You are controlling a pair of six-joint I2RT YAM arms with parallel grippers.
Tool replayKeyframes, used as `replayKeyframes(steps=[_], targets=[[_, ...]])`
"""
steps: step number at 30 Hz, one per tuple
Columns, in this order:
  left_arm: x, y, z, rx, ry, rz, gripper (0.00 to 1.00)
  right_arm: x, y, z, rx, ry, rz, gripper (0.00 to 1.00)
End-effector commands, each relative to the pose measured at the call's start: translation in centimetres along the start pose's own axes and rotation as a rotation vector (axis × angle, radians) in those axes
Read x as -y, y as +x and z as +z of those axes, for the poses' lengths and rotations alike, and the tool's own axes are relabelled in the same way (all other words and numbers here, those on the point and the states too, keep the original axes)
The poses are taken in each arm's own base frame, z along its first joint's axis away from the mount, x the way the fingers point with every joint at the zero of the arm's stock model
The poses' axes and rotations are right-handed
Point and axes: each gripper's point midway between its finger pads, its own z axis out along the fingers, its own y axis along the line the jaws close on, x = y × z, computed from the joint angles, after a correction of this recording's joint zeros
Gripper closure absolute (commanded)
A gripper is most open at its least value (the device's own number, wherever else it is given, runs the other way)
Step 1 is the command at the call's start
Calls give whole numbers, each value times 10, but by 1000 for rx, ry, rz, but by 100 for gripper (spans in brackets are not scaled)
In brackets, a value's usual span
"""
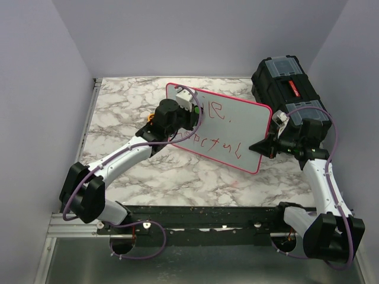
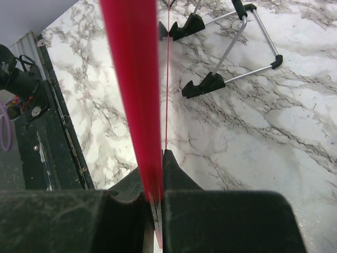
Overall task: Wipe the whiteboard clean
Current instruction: Erase the whiteboard using the whiteboard eraser.
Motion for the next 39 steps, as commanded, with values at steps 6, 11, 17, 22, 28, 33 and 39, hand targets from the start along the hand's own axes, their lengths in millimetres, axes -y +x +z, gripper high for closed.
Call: replayKeyframes(steps=[6, 11, 17, 22, 28, 33, 39], targets=[[-14, -4, 3, 12, -45, 6, 100, -2, -13, -1, 28, -16, -107, 100], [-49, 11, -4, -2, -103, -43, 100, -4, -14, -1, 31, -19, -112, 99], [-30, 14, -1, 1, -50, -38, 100, -3, -13, -1, 29, -20, -107, 99], [9, 10, 4, 14, 8, -11, 100, -3, -13, -1, 28, -18, -108, 99], [28, 11, 4, 27, 8, -5, 100, -3, -12, 0, 27, -21, -105, 100], [-4, 14, 4, 12, -77, 20, 100, -4, -14, -1, 31, -21, -110, 99], [-35, 9, 0, 13, -132, 8, 100, -5, -15, -1, 33, -24, -114, 100]])
